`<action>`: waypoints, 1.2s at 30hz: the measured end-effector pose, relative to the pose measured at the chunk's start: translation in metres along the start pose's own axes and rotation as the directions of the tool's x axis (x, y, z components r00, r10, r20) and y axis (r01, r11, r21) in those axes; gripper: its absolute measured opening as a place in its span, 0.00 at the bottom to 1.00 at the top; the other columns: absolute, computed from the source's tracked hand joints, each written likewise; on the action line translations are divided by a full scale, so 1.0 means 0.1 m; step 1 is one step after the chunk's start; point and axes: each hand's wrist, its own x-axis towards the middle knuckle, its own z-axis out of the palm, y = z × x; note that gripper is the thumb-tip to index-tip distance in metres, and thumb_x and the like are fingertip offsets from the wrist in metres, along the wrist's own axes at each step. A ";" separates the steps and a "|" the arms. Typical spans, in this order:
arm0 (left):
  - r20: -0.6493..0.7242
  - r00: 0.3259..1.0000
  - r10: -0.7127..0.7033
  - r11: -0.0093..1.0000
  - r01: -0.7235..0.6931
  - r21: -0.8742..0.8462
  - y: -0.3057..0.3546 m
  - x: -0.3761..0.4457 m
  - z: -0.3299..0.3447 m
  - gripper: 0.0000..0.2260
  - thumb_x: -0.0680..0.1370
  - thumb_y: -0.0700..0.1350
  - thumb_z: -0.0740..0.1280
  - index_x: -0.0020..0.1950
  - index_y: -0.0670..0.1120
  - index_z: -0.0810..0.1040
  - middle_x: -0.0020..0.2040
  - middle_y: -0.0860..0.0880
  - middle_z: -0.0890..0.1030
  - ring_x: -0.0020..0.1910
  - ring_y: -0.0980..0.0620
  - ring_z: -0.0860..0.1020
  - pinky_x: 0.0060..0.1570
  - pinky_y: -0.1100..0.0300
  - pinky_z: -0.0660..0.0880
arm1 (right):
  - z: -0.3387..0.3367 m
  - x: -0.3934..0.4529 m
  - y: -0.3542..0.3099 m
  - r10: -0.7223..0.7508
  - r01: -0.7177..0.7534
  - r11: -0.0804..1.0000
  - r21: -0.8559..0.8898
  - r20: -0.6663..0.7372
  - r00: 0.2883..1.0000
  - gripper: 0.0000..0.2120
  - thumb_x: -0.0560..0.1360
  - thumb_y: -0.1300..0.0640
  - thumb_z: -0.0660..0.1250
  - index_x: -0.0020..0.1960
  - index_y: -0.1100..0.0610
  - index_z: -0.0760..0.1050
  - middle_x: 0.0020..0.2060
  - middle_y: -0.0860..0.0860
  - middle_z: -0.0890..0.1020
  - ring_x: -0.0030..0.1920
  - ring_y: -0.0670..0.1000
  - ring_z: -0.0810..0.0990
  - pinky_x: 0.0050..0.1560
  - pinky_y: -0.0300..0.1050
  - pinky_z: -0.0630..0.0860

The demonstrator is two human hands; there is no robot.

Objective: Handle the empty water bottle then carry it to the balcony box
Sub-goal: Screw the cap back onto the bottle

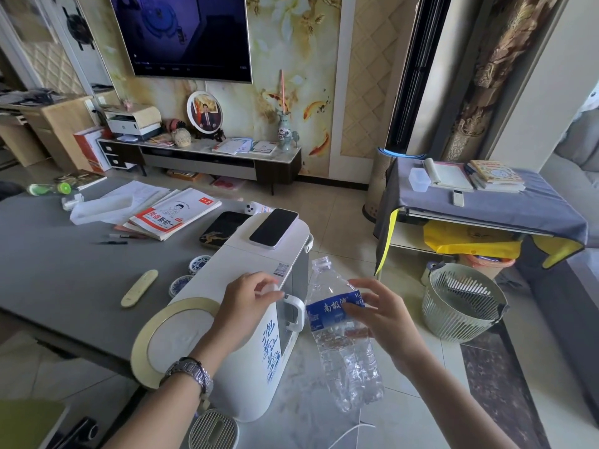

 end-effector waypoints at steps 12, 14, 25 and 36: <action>0.229 0.946 0.230 0.920 -0.134 -0.369 0.90 0.08 0.29 0.12 0.70 0.47 0.73 0.53 0.53 0.81 0.49 0.58 0.83 0.50 0.63 0.80 0.51 0.70 0.75 | -0.53 -0.19 -0.08 -0.113 0.091 0.968 -0.236 -0.083 0.990 0.16 0.74 0.67 0.68 0.51 0.46 0.76 0.47 0.59 0.83 0.45 0.54 0.84 0.34 0.46 0.83; 0.256 0.936 0.240 0.921 -0.137 -0.366 0.93 0.10 0.37 0.12 0.70 0.47 0.74 0.53 0.54 0.82 0.51 0.55 0.84 0.52 0.60 0.81 0.53 0.67 0.75 | -0.62 -0.23 -0.09 -0.134 0.098 0.954 -0.284 -0.109 0.985 0.17 0.73 0.67 0.68 0.50 0.44 0.75 0.47 0.57 0.84 0.45 0.55 0.84 0.36 0.49 0.83; 0.368 0.865 0.342 0.926 -0.243 -0.290 1.18 0.13 0.58 0.15 0.66 0.55 0.73 0.50 0.53 0.83 0.46 0.52 0.85 0.49 0.54 0.82 0.52 0.65 0.75 | -0.88 -0.39 -0.14 -0.198 0.067 0.855 -0.514 -0.206 0.958 0.16 0.74 0.61 0.68 0.56 0.44 0.77 0.51 0.50 0.84 0.52 0.52 0.82 0.46 0.51 0.82; 0.451 0.817 0.359 0.933 -0.309 -0.183 1.18 0.12 0.51 0.09 0.72 0.48 0.72 0.50 0.57 0.81 0.48 0.55 0.83 0.49 0.59 0.81 0.54 0.65 0.75 | -0.85 -0.40 -0.11 -0.248 0.098 0.824 -0.558 -0.200 0.948 0.16 0.74 0.62 0.68 0.58 0.47 0.78 0.51 0.49 0.84 0.52 0.52 0.82 0.50 0.56 0.82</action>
